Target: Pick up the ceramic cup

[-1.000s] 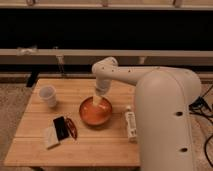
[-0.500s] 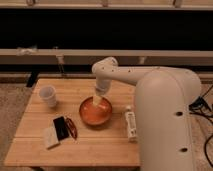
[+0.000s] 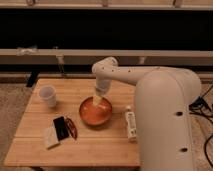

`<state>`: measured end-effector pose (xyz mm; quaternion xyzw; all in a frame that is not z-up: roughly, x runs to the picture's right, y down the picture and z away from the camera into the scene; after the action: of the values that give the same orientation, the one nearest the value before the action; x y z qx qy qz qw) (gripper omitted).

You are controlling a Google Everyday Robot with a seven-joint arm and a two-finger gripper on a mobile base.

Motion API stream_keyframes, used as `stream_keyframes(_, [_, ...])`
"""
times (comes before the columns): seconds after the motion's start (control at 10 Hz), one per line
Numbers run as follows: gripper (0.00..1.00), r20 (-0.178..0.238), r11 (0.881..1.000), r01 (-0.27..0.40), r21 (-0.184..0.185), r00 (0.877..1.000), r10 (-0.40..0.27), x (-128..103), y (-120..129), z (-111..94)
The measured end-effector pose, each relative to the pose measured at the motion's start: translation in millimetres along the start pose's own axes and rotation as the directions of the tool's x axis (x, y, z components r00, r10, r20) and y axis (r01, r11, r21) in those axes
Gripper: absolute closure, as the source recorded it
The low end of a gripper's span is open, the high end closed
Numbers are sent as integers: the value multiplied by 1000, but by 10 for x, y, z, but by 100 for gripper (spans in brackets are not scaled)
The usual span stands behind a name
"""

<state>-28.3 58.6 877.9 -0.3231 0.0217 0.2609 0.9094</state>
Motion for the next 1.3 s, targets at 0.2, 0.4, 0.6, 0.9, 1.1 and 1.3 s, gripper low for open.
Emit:
stream_keyframes(0.2, [20,0,1000,0,0,1000,0,0,0,0])
stream_keyframes(0.4, [20,0,1000,0,0,1000,0,0,0,0])
stream_keyframes(0.6, [20,0,1000,0,0,1000,0,0,0,0])
stream_keyframes(0.9, [20,0,1000,0,0,1000,0,0,0,0])
stream_keyframes(1.1, [20,-11,1000,-3,18,1000,3,7,-14,-13])
stream_keyframes(1.3, [20,-19,996,10,84,1000,-9,-67,-46,-149])
